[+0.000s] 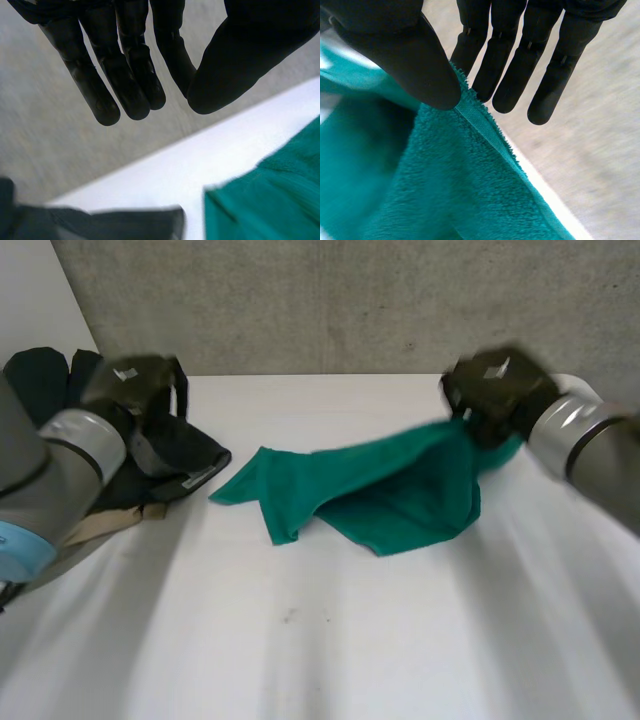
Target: Fold the laundry.
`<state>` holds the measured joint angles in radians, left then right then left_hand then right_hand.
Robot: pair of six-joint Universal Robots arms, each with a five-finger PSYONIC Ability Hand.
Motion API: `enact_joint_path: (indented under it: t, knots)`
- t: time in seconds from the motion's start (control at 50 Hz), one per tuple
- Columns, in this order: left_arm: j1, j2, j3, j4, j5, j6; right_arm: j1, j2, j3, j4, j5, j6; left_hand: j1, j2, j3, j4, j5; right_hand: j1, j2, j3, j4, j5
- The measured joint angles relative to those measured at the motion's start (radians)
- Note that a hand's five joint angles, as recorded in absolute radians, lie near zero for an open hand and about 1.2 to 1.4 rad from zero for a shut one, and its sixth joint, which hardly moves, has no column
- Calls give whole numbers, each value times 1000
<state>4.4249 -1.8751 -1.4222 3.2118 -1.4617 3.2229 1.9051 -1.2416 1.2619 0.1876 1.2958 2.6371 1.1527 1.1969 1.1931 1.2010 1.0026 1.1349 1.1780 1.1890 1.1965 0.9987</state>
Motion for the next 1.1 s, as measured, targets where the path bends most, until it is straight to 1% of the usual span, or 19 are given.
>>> enact_joint_path:
  t: [0.12, 0.16, 0.18, 0.22, 0.32, 0.38, 0.54, 0.62, 0.64, 0.68, 0.78, 0.92, 0.96, 0.98, 1.0, 1.02, 1.04, 1.06, 1.1]
  knots:
    - [-30, -57, -24, -1, -1, -3, 12, 141, 10, 30, -24, 3, 0, -7, -6, -9, -1, -4, -103, -113, -118, -91]
    - [-36, -58, -37, 1, 0, -2, 11, 157, 14, 29, -26, 16, -294, -278, -273, -282, -262, -4, -105, -116, -121, -95]
    - [-39, -56, -46, 2, 0, -2, 10, 165, 17, 28, -28, 26, -314, -318, -292, -302, -282, -4, -108, -117, -121, -96]
    - [-53, -46, -78, 5, 4, 0, 5, 175, 28, 19, -30, 54, -543, -549, -540, -555, -530, -4, -107, -117, -122, -97]
    - [-98, -21, -146, 16, 30, 3, -1, 172, 51, -4, -31, 96, -600, -644, -634, -656, -637, 0, -2, -12, -18, -21]
    - [-133, -11, -190, 40, 51, 1, -2, 164, 61, -17, -31, 119, -604, -649, -639, -662, -646, 0, 2, 2, 2, -12]
    - [-217, -52, -225, 170, 48, -28, 18, 44, 61, -27, -33, 183, -727, -766, -760, -787, -766, 0, 2, 2, 2, -12]
    - [-245, -99, -193, 212, 17, -89, 34, -63, 46, -27, -32, 238, -741, -798, -791, -814, -796, 0, 2, 2, 2, -12]
    - [-256, -121, -172, 220, 2, -129, 41, -113, 36, -26, -32, 268, -755, -813, -808, -829, -811, 0, 2, 2, 2, -12]
    - [-264, -141, -152, 223, -10, -169, 46, -148, 29, -25, -31, 290, -790, -841, -835, -856, -839, 0, 2, 2, 2, -12]
    - [-289, -207, -96, 209, -27, -280, 71, -269, 11, -18, -26, 361, -790, -843, -835, -856, -840, 0, 2, 2, 2, -12]
    - [-331, -294, -32, 189, -36, -329, 109, -350, 10, -2, -16, 392, -762, -811, -806, -827, -804, 0, 2, 2, 2, -12]
    - [-338, -320, -11, 189, -51, -333, 116, -366, 14, 10, -14, 396, -580, -648, -656, -663, -638, 0, 2, 2, 2, -12]
    - [-339, -323, -8, 190, -53, -334, 116, -368, 15, 12, -14, 397, -580, -648, -656, -663, -638, 0, 2, 2, 2, -12]
    - [-340, -339, 10, 192, -73, -339, 120, -374, 21, 23, -13, 400, -291, -386, -386, -412, -391, 0, 2, 2, 2, -12]
    - [-339, -345, 17, 194, -84, -343, 120, -376, 23, 26, -13, 401, -85, -215, -217, -221, -205, 0, 2, 2, 2, -12]
    - [-336, -351, 26, 197, -101, -348, 120, -378, 30, 31, -13, 402, -85, -215, -217, -221, -205, 0, 2, 2, 2, -12]
    - [-330, -354, 33, 200, -118, -355, 119, -378, 36, 35, -14, 403, 30, -26, -28, -34, -30, 0, 2, 2, 2, -12]
    - [-317, -353, 41, 202, -145, -366, 114, -376, 48, 37, -16, 400, 30, -3, -6, -6, -27, 0, 2, 2, 2, -12]
